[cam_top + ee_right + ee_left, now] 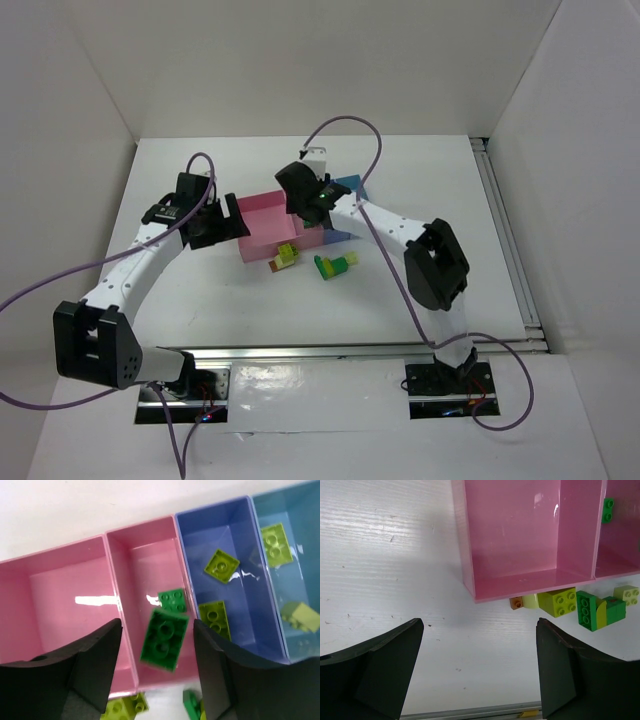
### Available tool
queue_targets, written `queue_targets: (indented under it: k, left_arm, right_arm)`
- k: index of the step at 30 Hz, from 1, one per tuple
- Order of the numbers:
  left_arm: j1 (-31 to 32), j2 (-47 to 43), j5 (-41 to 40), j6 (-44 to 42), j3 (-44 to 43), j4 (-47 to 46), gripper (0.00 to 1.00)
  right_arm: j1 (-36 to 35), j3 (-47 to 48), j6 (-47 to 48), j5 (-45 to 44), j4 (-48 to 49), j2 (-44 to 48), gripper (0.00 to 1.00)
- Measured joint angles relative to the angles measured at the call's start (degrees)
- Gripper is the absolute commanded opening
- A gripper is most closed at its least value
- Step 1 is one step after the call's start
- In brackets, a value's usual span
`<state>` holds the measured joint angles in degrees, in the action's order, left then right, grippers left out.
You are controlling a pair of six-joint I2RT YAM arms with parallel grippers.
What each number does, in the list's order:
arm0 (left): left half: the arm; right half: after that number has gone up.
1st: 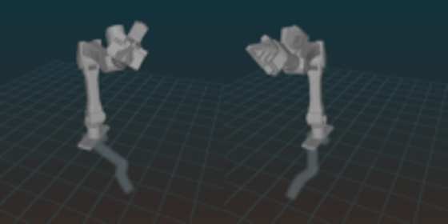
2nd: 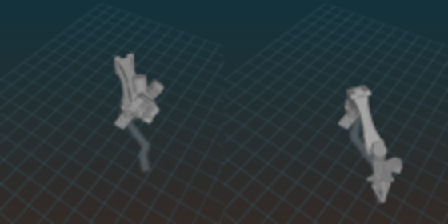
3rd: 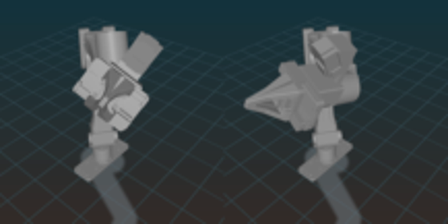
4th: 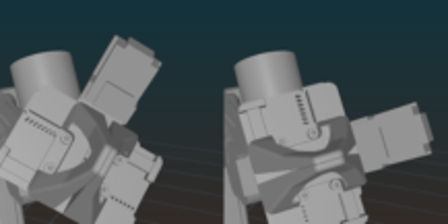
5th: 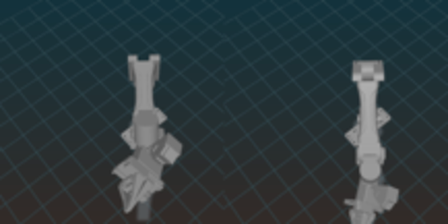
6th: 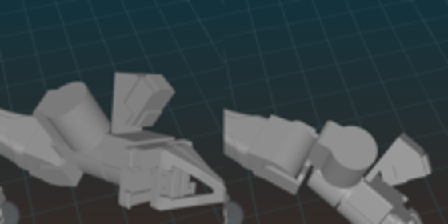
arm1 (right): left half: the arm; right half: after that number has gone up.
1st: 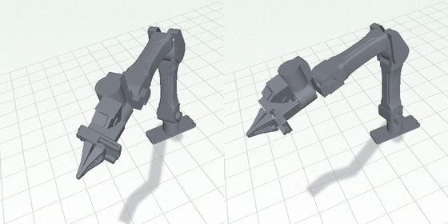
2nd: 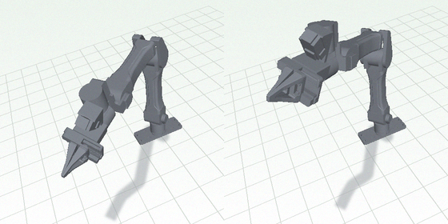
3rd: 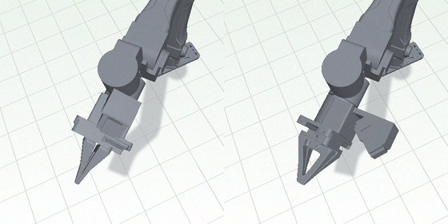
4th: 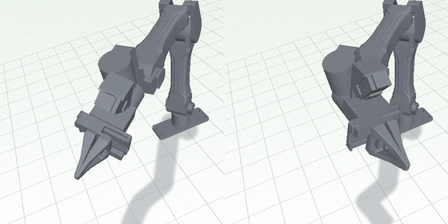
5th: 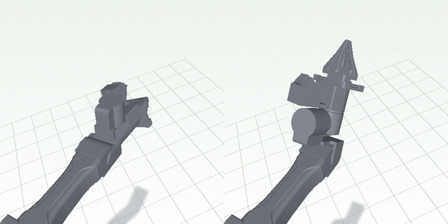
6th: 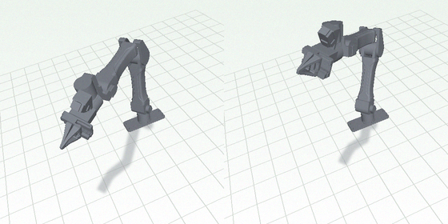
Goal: Sort the legos into containers by color
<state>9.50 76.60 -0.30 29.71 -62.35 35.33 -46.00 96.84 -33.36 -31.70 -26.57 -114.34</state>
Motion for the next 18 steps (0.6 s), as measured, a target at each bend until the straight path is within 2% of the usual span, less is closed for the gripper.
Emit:
queue_targets:
  k: [1,3,7,8,9,12,16,18]
  left_arm:
    - [0.0,0.04,0.0,0.0,-0.02,0.13,0.94]
    - [0.0,0.11,0.02,0.0,-0.02,0.42,0.94]
    - [0.0,0.15,0.0,0.04,-0.02,0.81,0.94]
    - [0.0,0.2,-0.02,0.04,-0.04,0.85,0.94]
    - [0.0,0.22,-0.02,0.04,-0.04,0.92,0.94]
    - [0.0,0.28,-0.02,0.11,-0.04,1.16,0.94]
    - [0.0,0.31,0.0,0.22,-0.04,1.11,0.94]
    - [0.0,0.37,-0.02,0.24,-0.04,1.05,0.94]
  right_arm:
    - [0.39,1.44,0.55,0.37,0.0,-1.66,0.72]
    - [0.96,2.97,1.42,1.03,0.22,-4.09,0.72]
    - [1.07,-0.31,1.9,1.07,2.16,-2.43,0.63]
    - [1.01,-2.82,1.97,0.87,2.64,-0.5,0.59]
    - [0.96,-5.33,1.77,0.66,3.28,1.49,0.52]
    - [0.87,-16.35,0.17,0.22,4.68,11.04,0.43]
    - [0.96,-28.5,-3.45,-0.11,4.46,22.45,0.43]
    - [1.05,-32.94,-5.35,0.83,4.28,25.66,0.49]
